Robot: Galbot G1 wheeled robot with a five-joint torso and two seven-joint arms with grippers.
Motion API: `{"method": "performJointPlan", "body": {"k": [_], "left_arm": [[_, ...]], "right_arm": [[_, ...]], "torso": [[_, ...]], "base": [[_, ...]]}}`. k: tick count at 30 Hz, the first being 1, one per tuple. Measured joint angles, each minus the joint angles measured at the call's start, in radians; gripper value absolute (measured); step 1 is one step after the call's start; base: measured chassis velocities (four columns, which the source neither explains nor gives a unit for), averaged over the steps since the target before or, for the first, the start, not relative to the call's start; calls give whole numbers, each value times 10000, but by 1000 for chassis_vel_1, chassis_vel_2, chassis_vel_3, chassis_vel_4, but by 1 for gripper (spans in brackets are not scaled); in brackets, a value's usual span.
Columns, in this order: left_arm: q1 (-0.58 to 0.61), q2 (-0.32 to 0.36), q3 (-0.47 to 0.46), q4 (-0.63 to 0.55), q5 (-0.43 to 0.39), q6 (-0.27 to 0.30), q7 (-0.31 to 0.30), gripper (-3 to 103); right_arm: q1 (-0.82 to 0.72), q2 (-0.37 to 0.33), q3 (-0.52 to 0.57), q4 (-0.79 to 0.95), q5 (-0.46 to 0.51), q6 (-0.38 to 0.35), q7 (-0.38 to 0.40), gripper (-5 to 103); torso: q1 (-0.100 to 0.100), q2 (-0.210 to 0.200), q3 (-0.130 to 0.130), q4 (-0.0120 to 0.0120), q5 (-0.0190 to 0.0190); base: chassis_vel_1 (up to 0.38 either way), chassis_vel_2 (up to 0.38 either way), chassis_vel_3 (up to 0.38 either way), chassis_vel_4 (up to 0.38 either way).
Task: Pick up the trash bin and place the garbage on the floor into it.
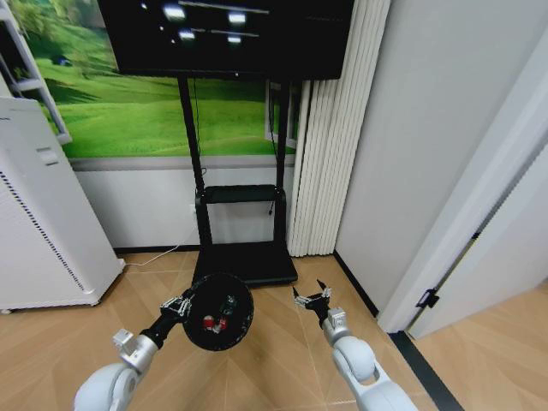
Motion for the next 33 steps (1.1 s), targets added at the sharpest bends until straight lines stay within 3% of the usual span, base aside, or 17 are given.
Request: {"method": "performJointPlan", "body": {"k": [11, 25, 33], "left_arm": [[-174, 79, 171, 28, 36, 66, -116, 7], [-483, 352, 244, 382, -110, 108, -151, 7], [-491, 403, 202, 451, -196, 70, -99, 7]], "right_arm": [[-376, 203, 38, 85, -78, 624, 48, 100], [-1103, 298, 251, 517, -540, 304, 255, 100], [-1143, 350, 183, 692, -644, 175, 310, 100]], "torso": [[-2, 0, -1, -2, 1], [1, 0, 1, -2, 1], [0, 0, 0, 1, 1]], "base": [[9, -106, -17, 127], [12, 32, -14, -22], [170, 71, -179, -78]]}}
